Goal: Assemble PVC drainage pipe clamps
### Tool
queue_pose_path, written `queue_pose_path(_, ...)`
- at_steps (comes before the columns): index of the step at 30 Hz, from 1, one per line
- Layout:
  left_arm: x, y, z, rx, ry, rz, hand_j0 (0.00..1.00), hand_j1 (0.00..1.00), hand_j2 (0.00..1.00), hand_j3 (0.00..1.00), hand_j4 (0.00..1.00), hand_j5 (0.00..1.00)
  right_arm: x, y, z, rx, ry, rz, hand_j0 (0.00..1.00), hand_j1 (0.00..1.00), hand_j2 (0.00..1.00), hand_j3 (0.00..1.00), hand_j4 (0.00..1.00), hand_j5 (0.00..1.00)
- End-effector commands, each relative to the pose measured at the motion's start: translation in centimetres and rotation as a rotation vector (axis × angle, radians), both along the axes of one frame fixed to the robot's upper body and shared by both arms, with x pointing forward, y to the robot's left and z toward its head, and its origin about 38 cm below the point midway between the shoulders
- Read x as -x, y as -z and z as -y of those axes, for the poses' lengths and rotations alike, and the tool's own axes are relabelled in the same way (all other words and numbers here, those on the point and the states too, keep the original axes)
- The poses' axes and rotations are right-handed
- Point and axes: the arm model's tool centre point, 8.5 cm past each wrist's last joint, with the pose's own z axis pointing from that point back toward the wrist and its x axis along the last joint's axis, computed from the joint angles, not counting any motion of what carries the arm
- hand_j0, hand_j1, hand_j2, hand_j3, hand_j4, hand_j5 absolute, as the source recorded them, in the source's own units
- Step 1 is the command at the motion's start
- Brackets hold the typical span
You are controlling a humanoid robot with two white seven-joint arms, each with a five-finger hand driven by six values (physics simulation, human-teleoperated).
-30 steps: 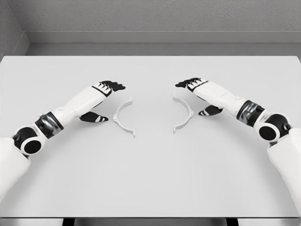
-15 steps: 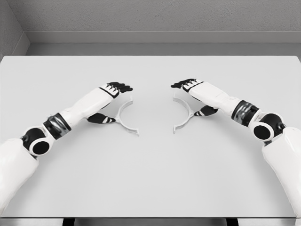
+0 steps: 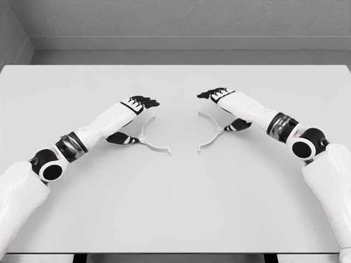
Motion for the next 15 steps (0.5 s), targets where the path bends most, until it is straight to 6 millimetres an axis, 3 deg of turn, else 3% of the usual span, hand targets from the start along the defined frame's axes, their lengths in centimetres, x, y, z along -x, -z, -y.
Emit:
queue_pose_path(1,-0.1,-0.1,-0.4,0.002,-0.008,-0.001,1.0,1.0,1.0,1.0,1.0,1.0,-0.1,0.4,0.2,0.002,0.009,-0.011,1.0,1.0,1.0,1.0,1.0,1.0)
queue_pose_path(9,-2.0,-0.4,-1.8,-0.011,-0.057,-0.007,1.0,1.0,1.0,1.0,1.0,1.0,-0.4,0.4,-0.5,-0.004,0.006,-0.009,1.0,1.0,1.0,1.0,1.0,1.0)
queue_pose_path(15,-2.9,-0.2,-1.4,-0.002,-0.069,-0.02,1.0,1.0,1.0,1.0,1.0,1.0,-0.4,0.3,-0.8,-0.007,0.002,-0.008,1.0,1.0,1.0,1.0,1.0,1.0)
